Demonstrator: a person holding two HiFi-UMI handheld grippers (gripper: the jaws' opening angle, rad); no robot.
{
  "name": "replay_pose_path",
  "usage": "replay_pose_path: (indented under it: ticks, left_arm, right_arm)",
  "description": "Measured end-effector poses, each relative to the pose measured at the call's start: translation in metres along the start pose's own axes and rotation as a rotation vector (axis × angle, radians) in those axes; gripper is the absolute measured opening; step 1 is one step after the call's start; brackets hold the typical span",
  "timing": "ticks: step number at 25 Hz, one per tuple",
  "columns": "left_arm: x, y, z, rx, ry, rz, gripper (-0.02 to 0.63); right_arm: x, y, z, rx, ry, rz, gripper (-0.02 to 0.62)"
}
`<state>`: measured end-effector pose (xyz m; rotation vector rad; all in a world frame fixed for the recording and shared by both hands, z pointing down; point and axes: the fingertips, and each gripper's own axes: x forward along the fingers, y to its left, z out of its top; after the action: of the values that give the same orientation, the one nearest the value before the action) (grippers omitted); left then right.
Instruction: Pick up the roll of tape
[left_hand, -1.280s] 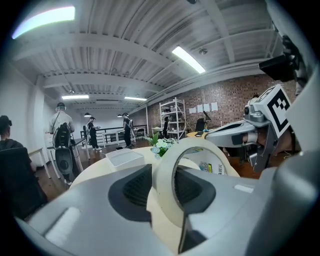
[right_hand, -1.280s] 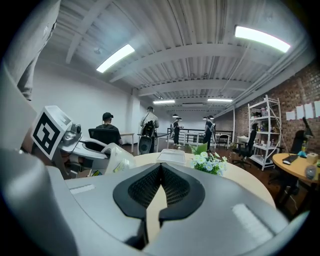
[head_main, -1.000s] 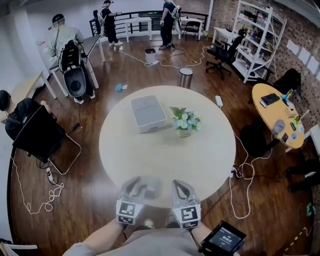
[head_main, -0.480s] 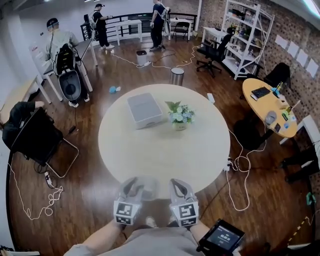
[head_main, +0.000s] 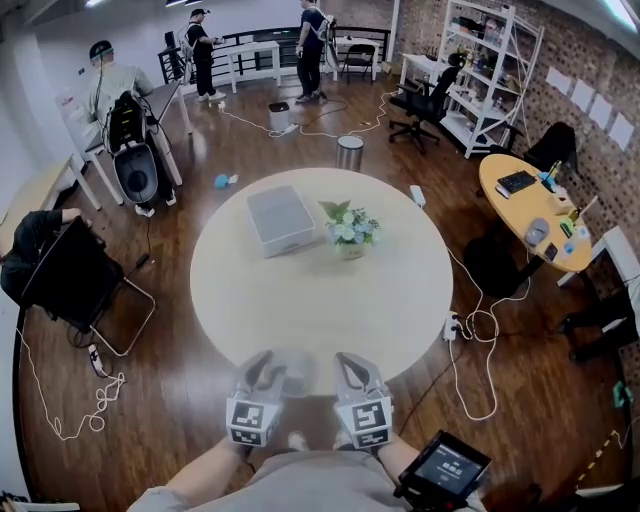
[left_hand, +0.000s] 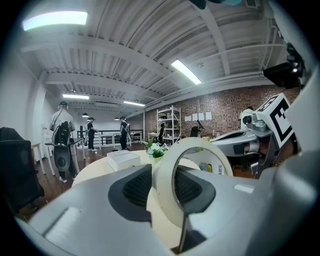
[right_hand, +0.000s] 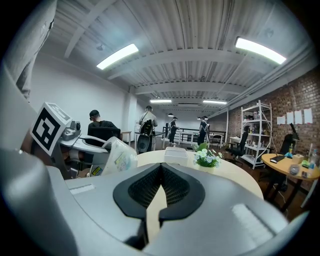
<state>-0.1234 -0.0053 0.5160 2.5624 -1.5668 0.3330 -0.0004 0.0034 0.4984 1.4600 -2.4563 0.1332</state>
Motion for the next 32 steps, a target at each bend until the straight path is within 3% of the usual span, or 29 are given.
replay_pose_path:
  ticks: [32]
  left_arm:
    - [0.019,-0.035,0.015,0.024,-0.003,-0.004,0.112]
  right_arm:
    - [-0.013,-0.037,0.002,-0.018,-0.019,0.000,0.011]
